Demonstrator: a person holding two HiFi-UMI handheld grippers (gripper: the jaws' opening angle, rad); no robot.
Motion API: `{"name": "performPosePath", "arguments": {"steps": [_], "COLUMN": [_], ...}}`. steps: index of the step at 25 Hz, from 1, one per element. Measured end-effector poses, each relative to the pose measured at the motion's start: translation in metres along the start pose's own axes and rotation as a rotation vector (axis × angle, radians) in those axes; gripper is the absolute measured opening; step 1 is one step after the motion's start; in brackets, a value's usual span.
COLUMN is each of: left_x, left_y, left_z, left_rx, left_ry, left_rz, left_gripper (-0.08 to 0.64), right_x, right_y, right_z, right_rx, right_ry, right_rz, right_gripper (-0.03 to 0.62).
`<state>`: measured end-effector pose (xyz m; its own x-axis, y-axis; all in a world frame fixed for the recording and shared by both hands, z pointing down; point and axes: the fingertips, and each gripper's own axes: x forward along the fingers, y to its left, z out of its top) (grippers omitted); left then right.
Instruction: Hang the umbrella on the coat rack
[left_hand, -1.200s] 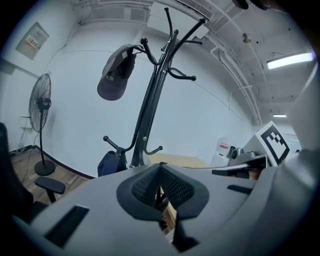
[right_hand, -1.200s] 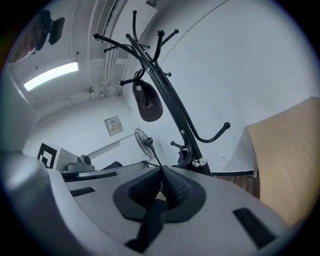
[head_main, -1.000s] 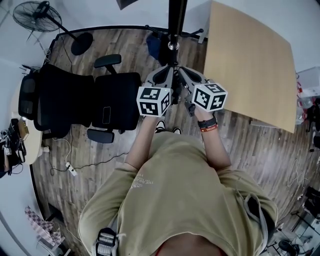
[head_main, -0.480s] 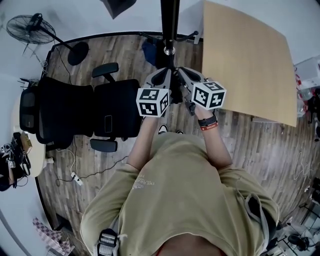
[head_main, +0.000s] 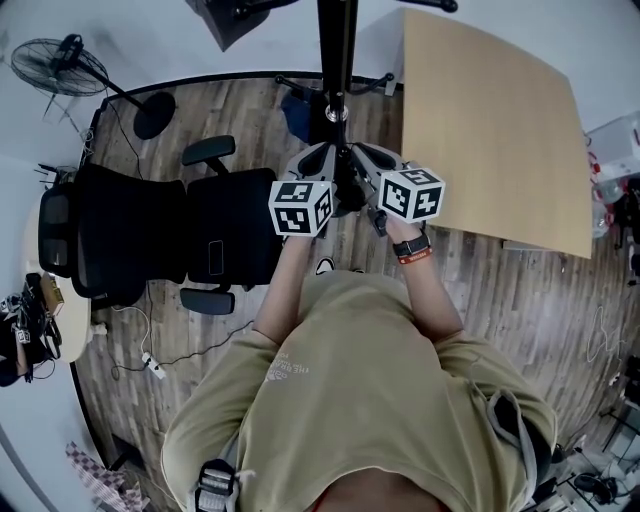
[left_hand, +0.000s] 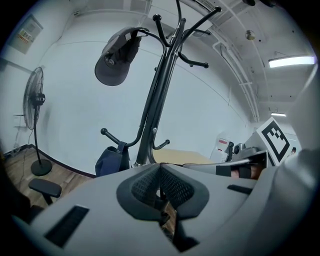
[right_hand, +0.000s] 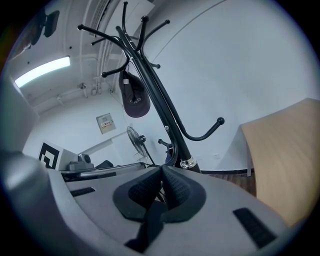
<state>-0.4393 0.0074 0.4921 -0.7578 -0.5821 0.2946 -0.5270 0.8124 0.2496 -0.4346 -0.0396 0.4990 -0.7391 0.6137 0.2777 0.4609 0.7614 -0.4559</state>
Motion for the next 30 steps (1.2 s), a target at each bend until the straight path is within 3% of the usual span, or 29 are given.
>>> {"name": "performPosePath", "arguments": {"steps": [16, 30], "left_x": [0.015, 0.018], "left_y": [-0.003, -0.007], "left_z": [-0.029, -0.040], "left_rx": [-0.003, -0.013], "left_ry": [0.082, 0.098], "left_rz": [-0.018, -0.063], "left_gripper": [0.023, 0.024], "right_x": [0.010, 0.016], "right_y": [-0.009, -0.005], "right_z": [-0.022, -0.030], "right_rx": [0.026, 0.009], "right_ry": [0.056, 0.083], "right_rz": [0.007, 0.019], "right_gripper": [0.023, 0.026]}}
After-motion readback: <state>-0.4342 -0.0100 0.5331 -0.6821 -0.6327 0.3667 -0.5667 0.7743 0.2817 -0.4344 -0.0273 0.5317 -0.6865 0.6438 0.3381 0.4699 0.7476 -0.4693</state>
